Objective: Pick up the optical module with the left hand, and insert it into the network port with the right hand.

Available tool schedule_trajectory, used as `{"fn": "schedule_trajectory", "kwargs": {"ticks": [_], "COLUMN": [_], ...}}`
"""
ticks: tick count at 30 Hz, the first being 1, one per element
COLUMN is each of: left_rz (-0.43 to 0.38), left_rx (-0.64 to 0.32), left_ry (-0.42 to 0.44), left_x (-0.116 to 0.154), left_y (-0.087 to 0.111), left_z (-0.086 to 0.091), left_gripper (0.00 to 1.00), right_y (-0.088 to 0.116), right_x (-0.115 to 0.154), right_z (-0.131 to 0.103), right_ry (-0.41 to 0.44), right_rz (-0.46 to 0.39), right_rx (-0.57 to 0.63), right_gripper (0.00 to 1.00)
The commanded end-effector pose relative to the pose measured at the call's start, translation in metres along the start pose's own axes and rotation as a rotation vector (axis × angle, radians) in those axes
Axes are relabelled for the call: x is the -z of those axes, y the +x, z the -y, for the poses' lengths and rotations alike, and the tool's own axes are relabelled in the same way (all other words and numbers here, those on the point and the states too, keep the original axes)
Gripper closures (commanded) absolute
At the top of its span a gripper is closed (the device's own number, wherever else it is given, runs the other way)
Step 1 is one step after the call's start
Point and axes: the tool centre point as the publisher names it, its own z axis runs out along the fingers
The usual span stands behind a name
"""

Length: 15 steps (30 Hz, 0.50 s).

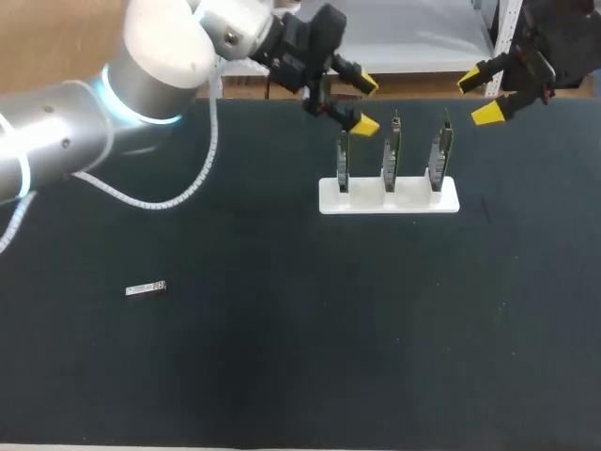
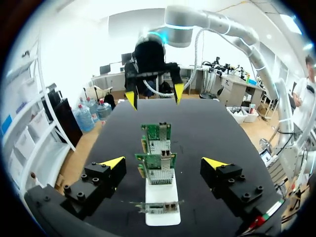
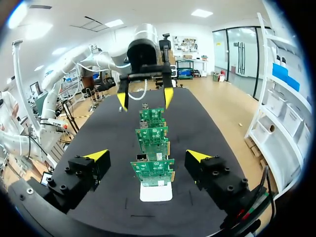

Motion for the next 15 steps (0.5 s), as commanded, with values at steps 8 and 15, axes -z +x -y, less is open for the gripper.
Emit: {"fn": "schedule_trajectory", "kwargs": {"ticks": [8, 15], "left_rz": [-0.233, -0.409], "left_rx": [-0.037, -0.044], "left_ry": [-0.199, -0.224], "left_x": [0.113, 0.162], "left_y": [0.025, 0.066], "left_z": [0.066, 0.121], "left_gripper": [0.0, 0.0], "right_y": [0.0, 0.0], "right_x": [0.0, 0.0], "right_z": [0.001, 0.001], "right_ry": [-0.003, -0.003], "right_rz": [0.001, 0.001], "right_rx": [0.0, 0.0], "right_gripper": [0.0, 0.0]}}
